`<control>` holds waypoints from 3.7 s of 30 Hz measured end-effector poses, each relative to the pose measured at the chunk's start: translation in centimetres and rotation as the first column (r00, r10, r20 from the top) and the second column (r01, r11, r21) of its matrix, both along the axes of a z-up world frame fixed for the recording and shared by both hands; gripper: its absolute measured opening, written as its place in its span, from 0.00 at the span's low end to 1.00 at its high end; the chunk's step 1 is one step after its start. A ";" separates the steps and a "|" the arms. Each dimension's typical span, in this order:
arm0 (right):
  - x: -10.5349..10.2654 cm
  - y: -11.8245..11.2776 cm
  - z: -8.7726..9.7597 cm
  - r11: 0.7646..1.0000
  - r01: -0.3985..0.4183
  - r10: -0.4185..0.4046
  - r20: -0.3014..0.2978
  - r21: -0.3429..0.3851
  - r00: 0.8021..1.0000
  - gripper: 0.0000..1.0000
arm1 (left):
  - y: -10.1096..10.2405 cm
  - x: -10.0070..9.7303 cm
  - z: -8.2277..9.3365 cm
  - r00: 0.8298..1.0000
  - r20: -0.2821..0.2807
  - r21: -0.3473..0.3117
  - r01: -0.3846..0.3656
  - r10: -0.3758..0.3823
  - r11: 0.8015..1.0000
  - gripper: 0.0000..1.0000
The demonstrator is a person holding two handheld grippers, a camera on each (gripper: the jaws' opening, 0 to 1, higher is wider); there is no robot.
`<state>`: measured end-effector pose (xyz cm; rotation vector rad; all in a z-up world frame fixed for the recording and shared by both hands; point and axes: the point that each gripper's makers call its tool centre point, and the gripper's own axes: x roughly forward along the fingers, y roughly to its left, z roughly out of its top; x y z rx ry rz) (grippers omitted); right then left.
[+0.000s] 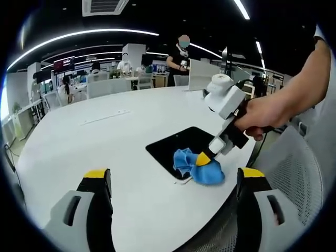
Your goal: Wipe the mirror surface with the cleaning cloth until all visible marks leave the cleaned area.
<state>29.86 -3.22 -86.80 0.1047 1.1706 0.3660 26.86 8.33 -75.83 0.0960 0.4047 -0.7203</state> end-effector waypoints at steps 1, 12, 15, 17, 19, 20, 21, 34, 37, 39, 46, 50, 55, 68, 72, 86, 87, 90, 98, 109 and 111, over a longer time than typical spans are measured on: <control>0.0 0.0 0.0 1.000 -0.002 0.002 0.001 0.000 1.000 0.01 | 0.0 0.0 0.1 1.000 0.007 -0.002 -0.002 0.002 1.000 0.99; 0.2 -0.8 0.1 1.000 0.005 -0.005 -0.023 0.004 1.000 0.01 | -0.1 0.1 0.3 1.000 0.003 -0.023 -0.002 0.002 1.000 0.99; 0.1 -0.8 0.1 1.000 -0.002 0.002 -0.021 0.005 1.000 0.01 | -0.1 0.0 0.1 1.000 -0.009 -0.017 -0.002 0.002 1.000 0.99; 0.2 -1.0 0.1 1.000 -0.001 0.001 -0.021 0.003 1.000 0.01 | -0.1 0.0 0.1 1.000 -0.010 -0.016 -0.006 0.006 1.000 0.99; 0.2 -1.3 0.1 1.000 -0.002 0.002 -0.019 -0.003 1.000 0.01 | 0.0 0.1 0.0 1.000 -0.015 -0.017 -0.008 0.007 1.000 0.99; 0.2 -1.5 0.1 1.000 0.001 -0.001 -0.019 -0.001 1.000 0.01 | 0.0 0.1 0.0 1.000 -0.015 -0.017 -0.007 0.006 1.000 0.99; 0.2 -1.6 0.1 1.000 0.002 -0.002 -0.019 0.001 1.000 0.01 | -0.1 0.1 0.0 1.000 -0.014 -0.017 -0.005 0.005 1.000 0.99; 0.3 -3.0 0.1 1.000 0.019 -0.019 -0.010 0.004 1.000 0.01 | -0.1 0.1 -0.1 1.000 -0.019 -0.015 -0.003 0.002 1.000 0.99; 0.3 -3.4 0.1 1.000 0.023 -0.023 -0.012 0.003 1.000 0.01 | -0.1 0.1 -0.1 1.000 -0.016 -0.012 -0.004 0.004 1.000 0.99; 0.3 -3.7 0.1 1.000 0.025 -0.025 -0.013 0.003 1.000 0.01 | -0.2 0.1 -0.1 1.000 -0.016 -0.007 -0.003 0.003 1.000 0.99; 0.3 -3.8 0.1 0.999 0.030 -0.030 -0.016 0.012 0.999 0.01 | -0.3 0.0 -0.2 1.000 -0.012 0.004 0.006 -0.006 1.000 0.99; 0.4 -3.7 0.1 0.999 0.042 -0.042 -0.013 0.012 0.999 0.01 | -0.4 -0.1 -0.3 1.000 -0.014 0.007 0.011 -0.011 1.000 0.99; 0.7 -3.6 0.1 1.000 0.029 -0.029 -0.002 -0.011 1.000 0.00 | -0.5 0.0 -0.2 1.000 -0.013 0.002 0.014 -0.014 1.000 0.99; 2.5 -3.8 0.0 0.999 0.032 -0.031 0.009 -0.028 0.999 0.01 | -0.3 0.1 0.2 1.000 -0.003 -0.011 0.002 -0.002 1.000 0.99; 3.4 -3.7 0.0 0.999 0.032 -0.031 0.018 -0.034 0.999 0.01 | -0.2 0.1 0.1 1.000 -0.003 -0.008 0.004 -0.004 1.000 0.99; 6.9 -4.0 0.1 0.998 0.031 -0.029 0.043 -0.047 0.999 0.02 | -0.4 -0.1 -0.2 1.000 -0.019 -0.005 0.017 -0.017 1.000 0.98; 7.1 -4.0 0.0 0.998 0.031 -0.029 0.045 -0.048 0.999 0.02 | -0.4 -0.1 -0.2 1.000 -0.019 -0.005 0.018 -0.018 1.000 0.98; 7.9 -4.0 -0.1 0.998 0.023 -0.021 0.043 -0.050 0.999 0.02 | -0.4 -0.2 -0.2 1.000 -0.020 -0.006 0.018 -0.019 1.000 0.98; 9.2 -3.8 0.0 0.999 0.002 0.000 0.044 -0.047 0.999 0.02 | -0.5 -0.2 -0.2 0.999 -0.024 -0.010 0.025 -0.025 1.000 0.98; 11.1 -3.6 -0.1 0.997 -0.019 0.023 0.050 -0.072 0.999 0.02 | -0.5 -0.2 -0.2 0.999 -0.028 -0.015 0.027 -0.028 1.000 0.98; 11.5 -3.3 0.0 0.998 -0.010 0.013 0.051 -0.057 0.999 0.03 | -0.5 -0.3 -0.2 0.999 -0.029 -0.015 0.029 -0.029 0.999 0.98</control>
